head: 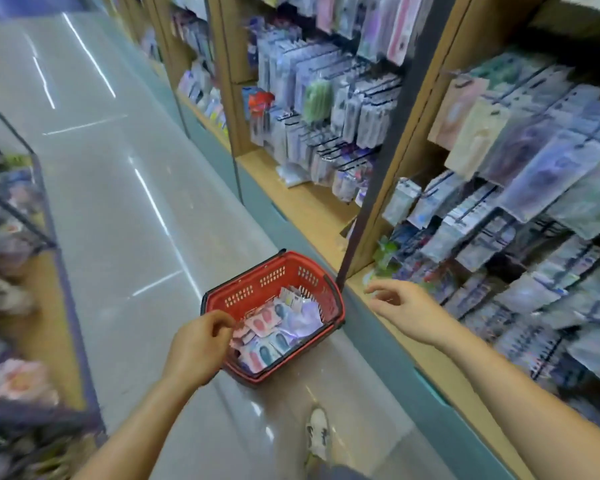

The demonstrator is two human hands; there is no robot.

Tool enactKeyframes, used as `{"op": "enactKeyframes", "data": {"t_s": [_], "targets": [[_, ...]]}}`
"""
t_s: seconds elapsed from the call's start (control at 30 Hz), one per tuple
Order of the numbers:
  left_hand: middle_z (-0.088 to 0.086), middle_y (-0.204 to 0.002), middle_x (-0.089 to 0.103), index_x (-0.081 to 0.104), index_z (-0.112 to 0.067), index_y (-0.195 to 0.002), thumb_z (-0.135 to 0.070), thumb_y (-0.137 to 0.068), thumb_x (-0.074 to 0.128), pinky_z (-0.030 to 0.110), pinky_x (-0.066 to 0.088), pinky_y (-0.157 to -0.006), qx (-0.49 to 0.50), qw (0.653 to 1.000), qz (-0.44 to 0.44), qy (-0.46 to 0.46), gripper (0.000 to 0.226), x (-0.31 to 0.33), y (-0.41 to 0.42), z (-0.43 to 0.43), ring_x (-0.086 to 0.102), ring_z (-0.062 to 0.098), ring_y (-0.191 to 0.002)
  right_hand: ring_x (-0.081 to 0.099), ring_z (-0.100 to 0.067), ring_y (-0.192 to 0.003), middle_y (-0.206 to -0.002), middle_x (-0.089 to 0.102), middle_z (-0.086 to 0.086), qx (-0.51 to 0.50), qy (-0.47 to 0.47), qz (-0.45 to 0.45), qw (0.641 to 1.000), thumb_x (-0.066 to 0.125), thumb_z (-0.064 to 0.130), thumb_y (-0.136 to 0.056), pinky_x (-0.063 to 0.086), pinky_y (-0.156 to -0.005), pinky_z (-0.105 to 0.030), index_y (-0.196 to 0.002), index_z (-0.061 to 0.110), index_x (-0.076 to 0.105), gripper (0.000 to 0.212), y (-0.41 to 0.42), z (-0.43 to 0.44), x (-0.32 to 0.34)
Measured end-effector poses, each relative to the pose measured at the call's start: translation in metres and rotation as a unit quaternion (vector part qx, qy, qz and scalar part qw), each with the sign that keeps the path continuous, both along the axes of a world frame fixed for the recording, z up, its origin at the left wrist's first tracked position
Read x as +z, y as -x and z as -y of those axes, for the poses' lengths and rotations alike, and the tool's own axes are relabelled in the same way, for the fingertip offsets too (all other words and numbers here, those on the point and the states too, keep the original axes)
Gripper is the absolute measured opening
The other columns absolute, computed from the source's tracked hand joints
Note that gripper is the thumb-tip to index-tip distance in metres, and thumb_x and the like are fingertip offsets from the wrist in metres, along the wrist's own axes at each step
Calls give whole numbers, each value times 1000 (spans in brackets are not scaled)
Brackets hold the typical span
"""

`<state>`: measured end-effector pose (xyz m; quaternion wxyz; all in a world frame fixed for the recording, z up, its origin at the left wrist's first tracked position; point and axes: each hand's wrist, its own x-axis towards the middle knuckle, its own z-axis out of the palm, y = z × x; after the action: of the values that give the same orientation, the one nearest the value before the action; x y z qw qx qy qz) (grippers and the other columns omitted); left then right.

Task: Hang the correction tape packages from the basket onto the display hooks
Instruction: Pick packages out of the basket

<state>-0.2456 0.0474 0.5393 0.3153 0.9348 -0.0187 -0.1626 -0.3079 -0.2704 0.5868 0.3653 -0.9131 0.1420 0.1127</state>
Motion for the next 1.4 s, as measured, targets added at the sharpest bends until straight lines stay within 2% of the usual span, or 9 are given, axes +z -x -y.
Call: {"op": "enactKeyframes", "data": {"t_s": [0.17,0.33,0.5,0.67,0.77,0.87,1.1,1.27,1.4], "targets": [[1,-98,74,74,-21,-95,-6,-91,54,25,41,-74,71,995,-70,-7,25,-60,-27,-19,67,24,-96,54,-25,-73,-76,58,-11,-147,-151,-28,977,58,4,-96,44,-58,-28,-101,15,68,15,-40,-12,-99],[-5,-93,65,70,-17,-100,-2,-92,51,21,37,-72,104,988,-115,-7,26,-123,-84,-10,61,15,-90,56,-21,-74,-82,62,-10,-212,-196,-89,953,57,4,-97,44,-65,-29,-103,13,66,15,-91,-15,-184],[-3,-98,70,68,-22,-96,-3,-90,52,34,53,-82,111,972,-204,19,26,-215,-135,1,66,20,-91,59,-15,-77,-88,67,-4,-227,-166,-119,952,61,-3,-91,43,-68,-10,-100,14,66,20,-144,-29,-278],[-7,-94,70,69,-20,-102,0,-88,47,26,48,-71,81,960,-267,9,33,-335,-189,10,61,13,-78,62,-20,-98,-110,67,-4,-247,-162,-153,943,63,-1,-88,48,-95,-36,-112,16,67,30,-196,-49,-386],[-3,-82,64,65,-16,-109,-4,-90,51,28,45,-67,81,951,-296,18,26,-416,-214,24,54,16,-65,61,-21,-116,-128,64,-8,-218,-135,-168,952,63,3,-86,48,-99,-34,-120,21,64,38,-226,-61,-456],[-3,-89,61,53,-11,-123,-12,-94,59,33,51,-85,73,939,-335,12,29,-500,-228,41,61,22,-83,59,-31,-116,-136,58,-10,-142,-74,-227,961,60,9,-89,45,-90,-32,-136,19,52,49,-251,-74,-537],[10,-146,48,28,-20,-149,-35,-87,71,37,36,-111,170,941,-289,36,77,-653,-263,70,47,30,-133,31,-33,-141,-154,35,-15,-36,31,-208,977,63,21,-89,31,-114,-40,-153,12,26,74,-305,-83,-693],[8,-134,50,31,-19,-144,-40,-71,85,29,39,-97,308,906,-272,104,93,-700,-277,96,51,27,-121,38,-32,-136,-150,40,-8,-23,134,-224,965,59,45,-91,34,-103,-48,-151,23,23,73,-345,-93,-739],[-2,-113,48,37,-17,-139,-35,-72,86,22,36,-80,368,872,-269,179,85,-705,-286,108,50,15,-98,50,-33,-128,-140,53,-11,-43,78,-242,966,68,41,-88,41,-97,-43,-147,17,32,73,-359,-89,-746]]}}
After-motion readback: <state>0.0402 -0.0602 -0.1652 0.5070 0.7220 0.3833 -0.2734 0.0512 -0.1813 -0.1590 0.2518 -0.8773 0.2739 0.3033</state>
